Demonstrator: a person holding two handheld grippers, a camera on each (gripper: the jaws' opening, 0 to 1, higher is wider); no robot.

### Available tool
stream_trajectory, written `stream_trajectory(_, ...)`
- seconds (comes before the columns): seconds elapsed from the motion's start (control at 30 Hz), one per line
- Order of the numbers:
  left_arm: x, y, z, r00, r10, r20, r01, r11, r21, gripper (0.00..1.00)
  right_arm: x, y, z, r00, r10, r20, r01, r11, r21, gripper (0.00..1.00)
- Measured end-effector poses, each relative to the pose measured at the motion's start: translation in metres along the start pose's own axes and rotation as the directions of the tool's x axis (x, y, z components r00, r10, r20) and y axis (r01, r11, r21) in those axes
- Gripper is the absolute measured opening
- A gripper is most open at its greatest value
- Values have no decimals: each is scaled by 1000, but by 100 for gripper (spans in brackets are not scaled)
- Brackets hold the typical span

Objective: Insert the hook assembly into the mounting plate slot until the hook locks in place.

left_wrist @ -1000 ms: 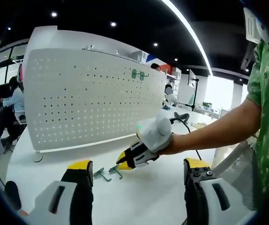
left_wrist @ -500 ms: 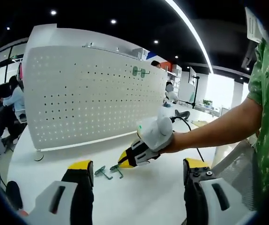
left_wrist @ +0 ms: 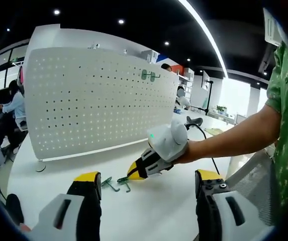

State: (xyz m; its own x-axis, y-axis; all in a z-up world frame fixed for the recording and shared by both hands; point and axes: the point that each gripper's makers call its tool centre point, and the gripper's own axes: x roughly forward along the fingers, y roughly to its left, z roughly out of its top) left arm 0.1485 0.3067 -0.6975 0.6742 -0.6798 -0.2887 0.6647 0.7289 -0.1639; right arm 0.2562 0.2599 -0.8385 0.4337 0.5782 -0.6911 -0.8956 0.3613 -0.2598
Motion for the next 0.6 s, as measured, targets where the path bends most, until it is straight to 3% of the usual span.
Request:
stream_trajectory(0.5,2,-1,0,1000,-5,-5,5,1000,0,78,-2,1,-3,1000,-2,-5,2,1000,-2,1)
stream_trajectory(0.6,2,-1,0,1000,-6,-4,6,1000,1,78,-3,0,-4,1000,-7,8,7,998,57,0)
